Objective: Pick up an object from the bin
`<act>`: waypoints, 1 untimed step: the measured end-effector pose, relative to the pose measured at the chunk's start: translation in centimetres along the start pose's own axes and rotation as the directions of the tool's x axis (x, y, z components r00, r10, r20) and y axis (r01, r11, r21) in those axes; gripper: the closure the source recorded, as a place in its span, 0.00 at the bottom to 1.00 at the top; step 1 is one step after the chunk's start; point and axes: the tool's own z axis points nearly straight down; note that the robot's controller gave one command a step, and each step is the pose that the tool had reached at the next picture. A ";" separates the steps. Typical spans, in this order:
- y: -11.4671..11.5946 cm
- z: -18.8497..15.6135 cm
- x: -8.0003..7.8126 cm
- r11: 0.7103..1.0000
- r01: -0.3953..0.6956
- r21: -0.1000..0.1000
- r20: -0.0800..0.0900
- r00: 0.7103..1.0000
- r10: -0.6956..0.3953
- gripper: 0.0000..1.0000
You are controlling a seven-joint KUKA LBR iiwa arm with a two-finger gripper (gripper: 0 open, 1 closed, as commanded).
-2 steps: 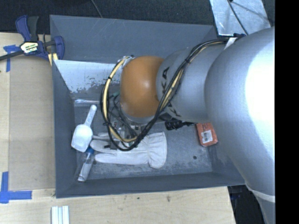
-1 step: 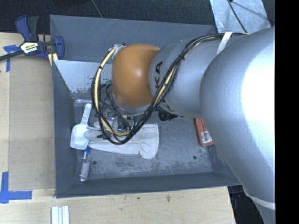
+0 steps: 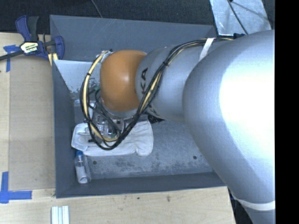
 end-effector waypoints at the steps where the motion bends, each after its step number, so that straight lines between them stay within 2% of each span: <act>1: 1.0 -2.4 -0.2 1.000 0.002 0.005 -0.006 1.000 -0.002 1.00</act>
Offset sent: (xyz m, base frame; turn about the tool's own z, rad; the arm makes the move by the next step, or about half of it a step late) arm -0.0098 0.0233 0.0072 0.0018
